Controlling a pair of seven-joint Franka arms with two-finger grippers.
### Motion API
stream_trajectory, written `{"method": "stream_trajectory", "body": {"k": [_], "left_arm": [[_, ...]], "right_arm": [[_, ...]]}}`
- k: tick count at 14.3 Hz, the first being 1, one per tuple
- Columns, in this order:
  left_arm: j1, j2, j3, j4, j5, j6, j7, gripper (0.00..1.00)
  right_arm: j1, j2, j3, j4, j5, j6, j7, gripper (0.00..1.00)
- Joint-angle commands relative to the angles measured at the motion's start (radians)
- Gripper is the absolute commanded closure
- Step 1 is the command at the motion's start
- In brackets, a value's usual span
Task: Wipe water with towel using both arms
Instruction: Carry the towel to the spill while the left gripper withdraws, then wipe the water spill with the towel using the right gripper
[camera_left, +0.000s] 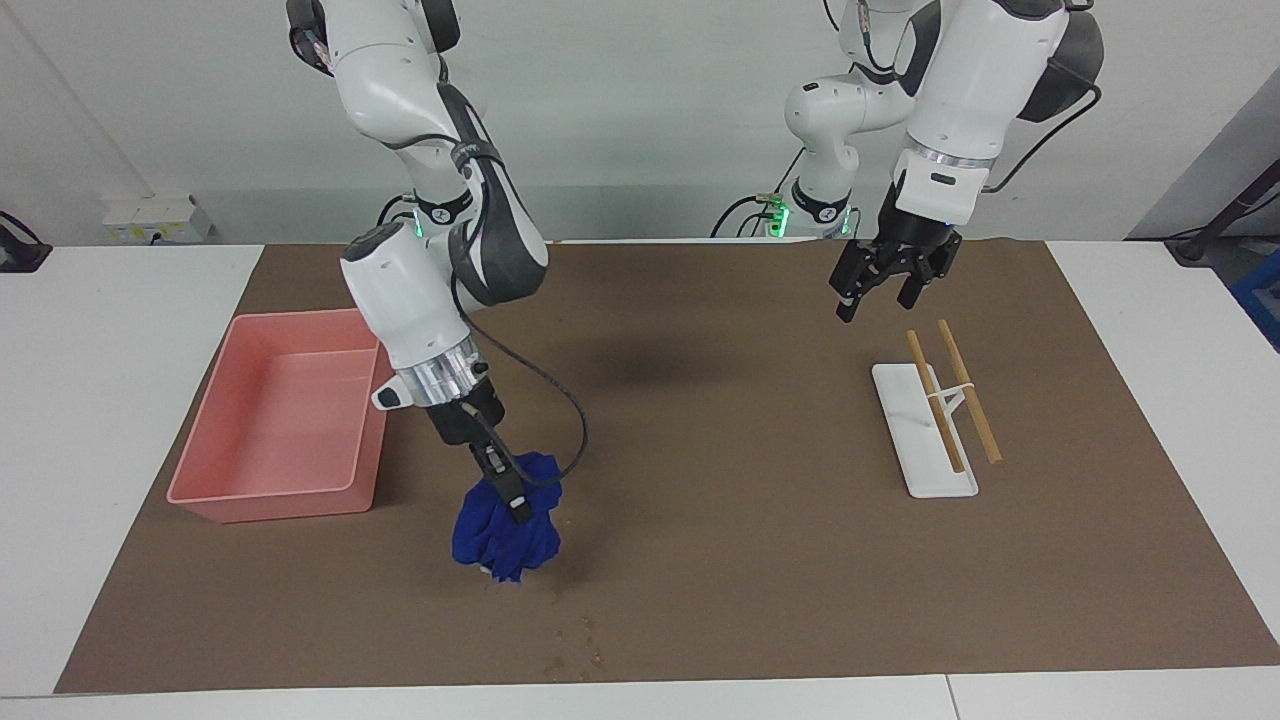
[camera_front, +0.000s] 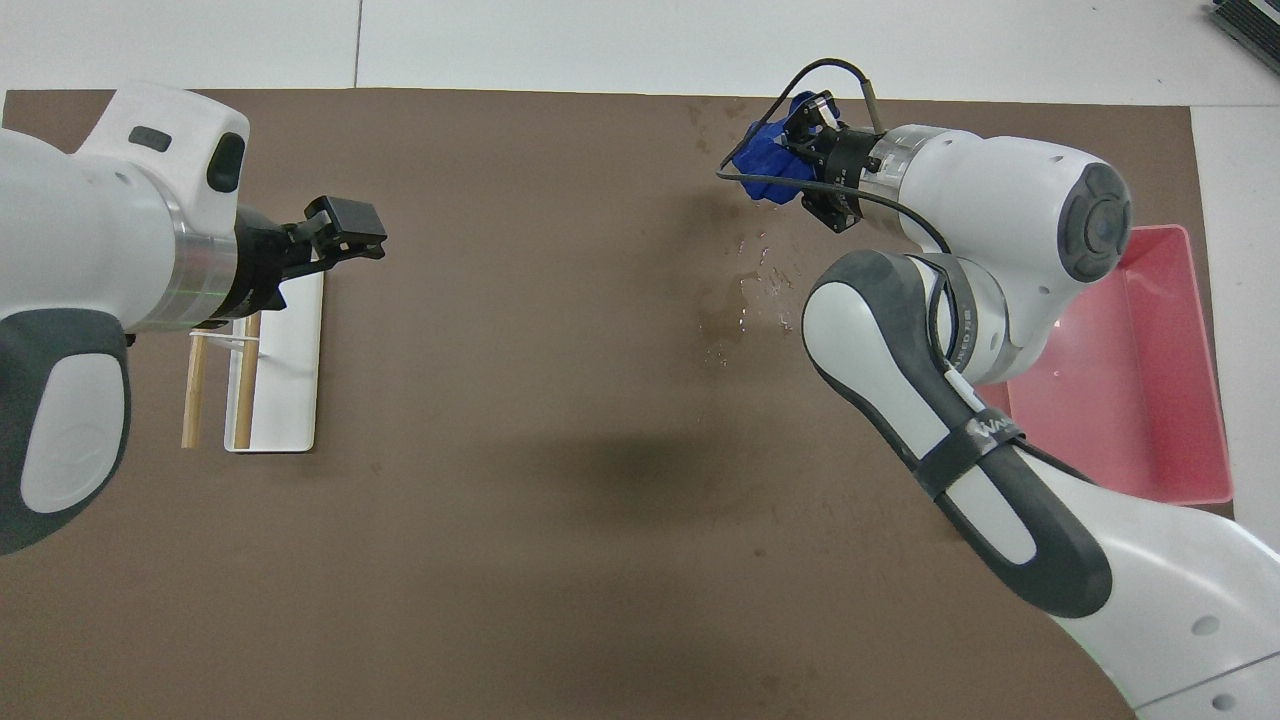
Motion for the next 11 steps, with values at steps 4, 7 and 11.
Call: {"method": "stream_trajectory", "body": {"k": [4, 7, 11], "left_arm": [[0.014, -0.002, 0.080, 0.116, 0.025, -0.278, 0.271, 0.00], [-0.008, -0.007, 0.172, 0.121, 0.023, -0.301, 0.361, 0.00], [-0.192, -0.022, 0.381, 0.115, 0.023, -0.303, 0.397, 0.00]], "right_arm": [[0.010, 0.230, 0.016, 0.180, -0.011, 0.114, -0.052, 1.00], [0.033, 0.237, 0.017, 0.163, 0.008, 0.151, -0.041, 1.00], [0.044, 0.205, 0.017, 0.045, 0.010, 0.147, 0.078, 1.00]]}}
